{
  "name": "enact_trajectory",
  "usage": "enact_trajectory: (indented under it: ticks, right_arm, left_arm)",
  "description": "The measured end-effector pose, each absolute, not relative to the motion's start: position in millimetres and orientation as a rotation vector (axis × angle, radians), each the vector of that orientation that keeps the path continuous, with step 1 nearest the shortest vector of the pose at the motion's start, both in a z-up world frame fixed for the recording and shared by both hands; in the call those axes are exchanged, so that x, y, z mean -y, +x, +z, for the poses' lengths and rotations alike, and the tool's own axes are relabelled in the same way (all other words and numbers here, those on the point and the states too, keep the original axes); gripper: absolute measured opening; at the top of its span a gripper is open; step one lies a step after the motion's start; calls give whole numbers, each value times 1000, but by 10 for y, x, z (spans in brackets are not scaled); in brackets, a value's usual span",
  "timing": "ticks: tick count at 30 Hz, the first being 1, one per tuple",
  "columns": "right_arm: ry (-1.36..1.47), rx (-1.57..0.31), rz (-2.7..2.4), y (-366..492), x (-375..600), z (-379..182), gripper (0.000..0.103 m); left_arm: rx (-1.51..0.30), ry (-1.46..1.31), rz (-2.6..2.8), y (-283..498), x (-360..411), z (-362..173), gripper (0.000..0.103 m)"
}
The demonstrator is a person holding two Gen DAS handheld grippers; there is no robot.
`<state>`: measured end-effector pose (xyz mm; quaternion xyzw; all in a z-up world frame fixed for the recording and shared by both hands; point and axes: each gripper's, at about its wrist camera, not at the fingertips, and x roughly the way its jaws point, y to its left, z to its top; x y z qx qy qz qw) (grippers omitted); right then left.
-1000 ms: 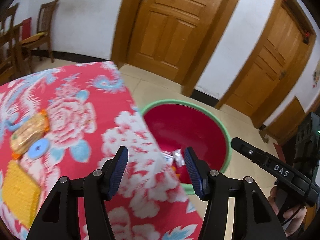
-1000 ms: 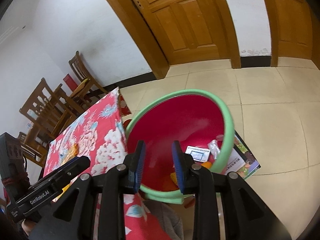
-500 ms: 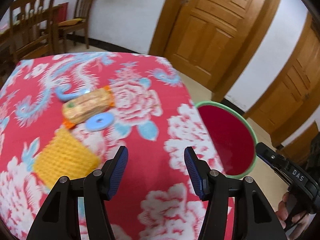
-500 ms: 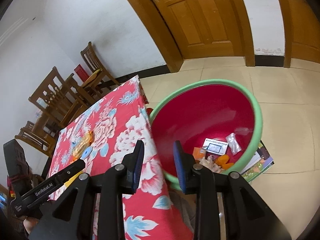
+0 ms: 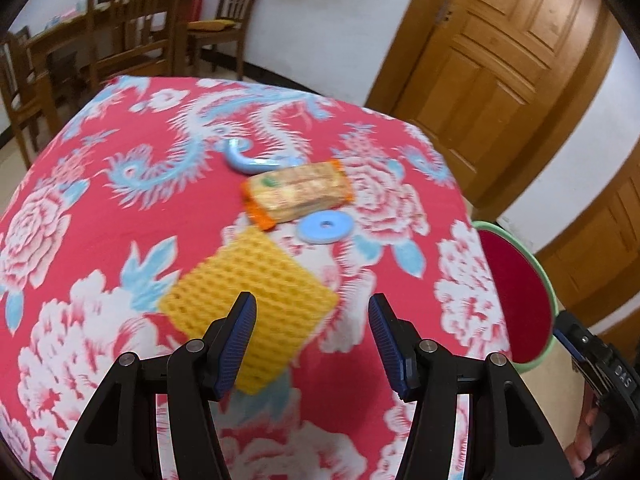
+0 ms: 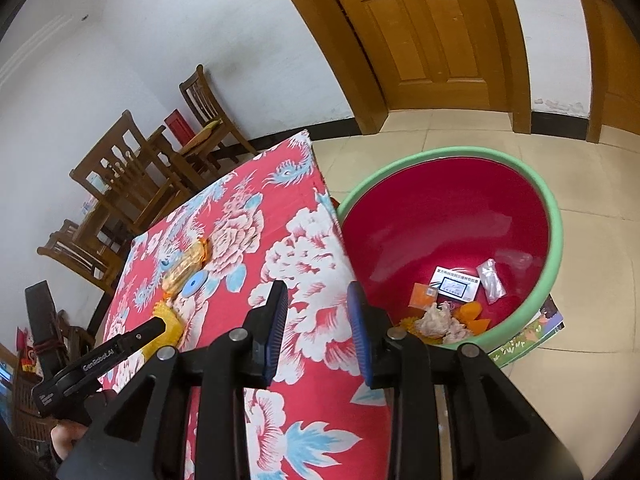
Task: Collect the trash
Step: 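Move both tools back over the table toward the yellow foam net and biscuit pack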
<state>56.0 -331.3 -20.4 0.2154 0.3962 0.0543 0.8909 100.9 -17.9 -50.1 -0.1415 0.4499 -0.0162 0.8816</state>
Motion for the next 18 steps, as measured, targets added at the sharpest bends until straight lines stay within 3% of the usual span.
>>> enact_trajectory:
  ticks: [18]
  right_arm:
    - [414,-854,131,632,3142,-206,33]
  left_arm:
    - [-929,-274,9,1134,116,-655,64]
